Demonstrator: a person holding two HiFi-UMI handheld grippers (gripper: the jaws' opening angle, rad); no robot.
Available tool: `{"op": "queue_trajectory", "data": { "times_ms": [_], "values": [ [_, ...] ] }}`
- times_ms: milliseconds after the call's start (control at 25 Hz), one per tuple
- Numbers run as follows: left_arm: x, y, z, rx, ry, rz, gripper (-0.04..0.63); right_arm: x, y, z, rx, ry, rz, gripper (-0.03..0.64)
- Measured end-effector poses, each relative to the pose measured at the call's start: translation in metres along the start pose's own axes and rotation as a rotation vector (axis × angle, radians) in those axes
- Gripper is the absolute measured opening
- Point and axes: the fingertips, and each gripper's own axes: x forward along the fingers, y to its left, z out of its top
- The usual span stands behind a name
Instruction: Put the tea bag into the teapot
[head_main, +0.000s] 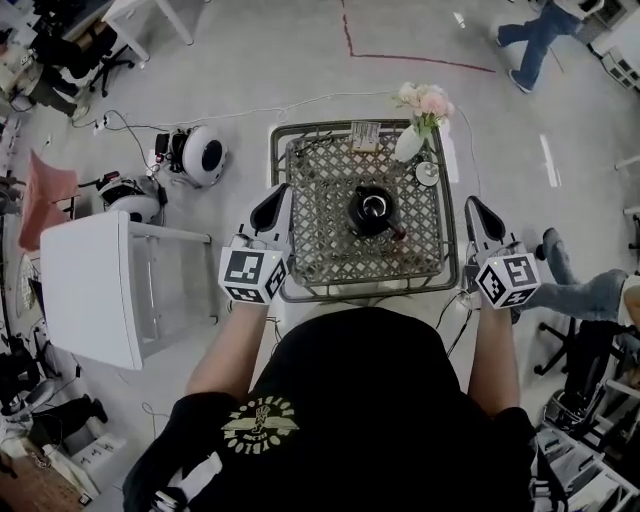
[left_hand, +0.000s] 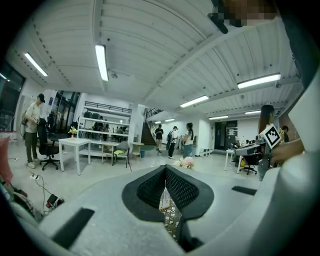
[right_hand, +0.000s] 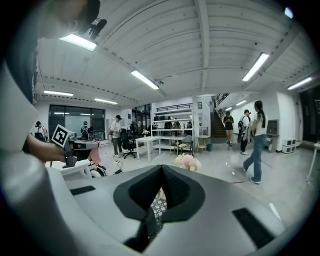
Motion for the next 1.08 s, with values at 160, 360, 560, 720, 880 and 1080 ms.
{"op": "queue_trajectory", "data": {
  "times_ms": [160, 360, 560, 720, 880, 1080],
  "values": [
    [-0.006, -0.003, 0.005, 0.011, -0.016, 0.019, 0.009, -0.009, 0.002, -0.002, -0.021, -0.017, -0.002, 0.009],
    [-0.009, -0.008, 0.008, -0.002, -0.016, 0.060, 0.009, -0.006, 0.003, -0.001, -0.011, -0.023, 0.045, 0.009],
    [-0.008, -0.028, 0.014, -0.021, -0.025, 0.118, 0.009, -0.004, 0.001, -0.003, -0.023, -0.007, 0.123, 0.009],
    [-0.007, -0.050, 0.015, -0.031, -0.033, 0.166, 0.009, -0.005, -0.004, -0.009, -0.021, 0.002, 0.188, 0.009],
    [-0.013, -0.067, 0.015, -0.035, -0.029, 0.217, 0.009, -0.010, -0.015, -0.008, -0.022, -0.004, 0.236, 0.009],
    [-0.021, -0.090, 0.015, -0.031, -0.018, 0.246, 0.009, -0.020, -0.031, -0.014, -0.019, 0.001, 0.268, 0.009]
  ]
}}
